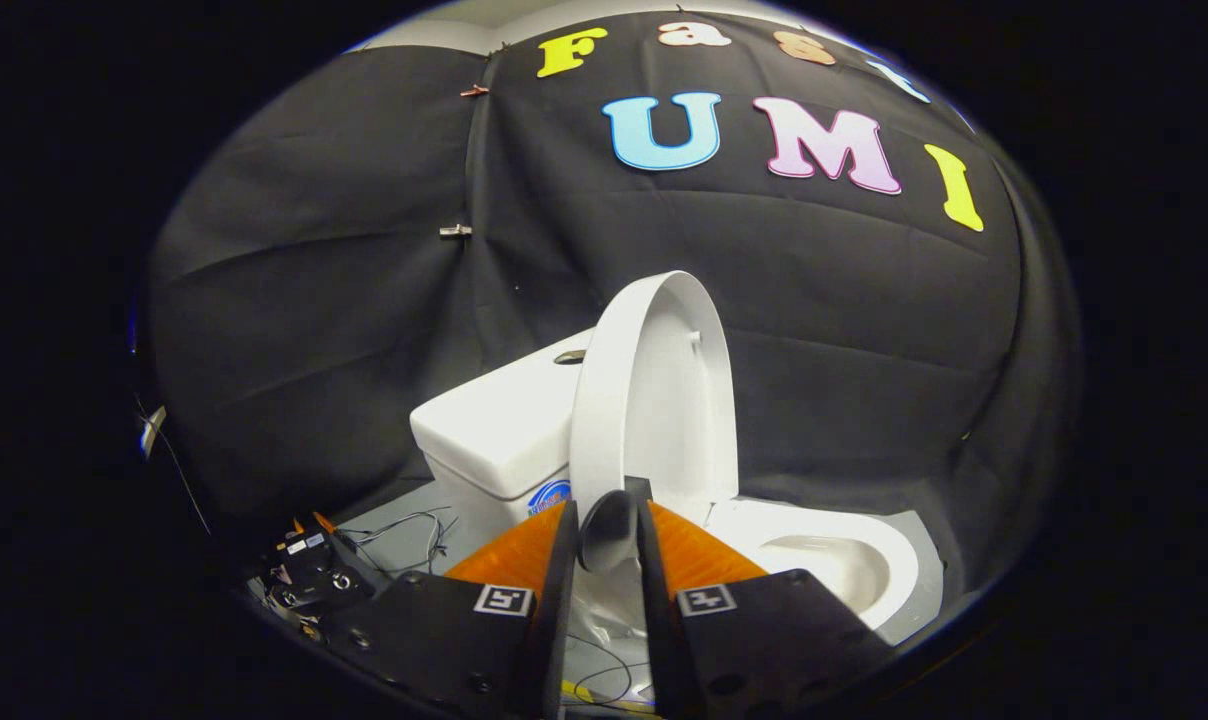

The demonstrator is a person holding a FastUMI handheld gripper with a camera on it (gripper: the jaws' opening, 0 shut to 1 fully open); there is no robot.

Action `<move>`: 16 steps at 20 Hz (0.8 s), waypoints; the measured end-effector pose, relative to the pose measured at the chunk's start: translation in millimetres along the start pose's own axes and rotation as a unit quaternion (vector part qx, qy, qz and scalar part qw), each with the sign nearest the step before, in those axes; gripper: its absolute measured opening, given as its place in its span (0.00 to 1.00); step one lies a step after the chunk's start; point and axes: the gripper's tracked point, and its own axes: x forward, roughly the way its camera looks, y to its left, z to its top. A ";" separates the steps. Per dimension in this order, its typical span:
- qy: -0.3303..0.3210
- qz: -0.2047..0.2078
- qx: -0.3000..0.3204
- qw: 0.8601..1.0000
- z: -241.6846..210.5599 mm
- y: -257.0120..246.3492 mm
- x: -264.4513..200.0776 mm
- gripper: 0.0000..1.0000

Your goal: Open the toilet lid.

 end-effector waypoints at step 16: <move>-0.172 -0.059 -0.009 0.983 153.4 -51.9 -132.8 0.99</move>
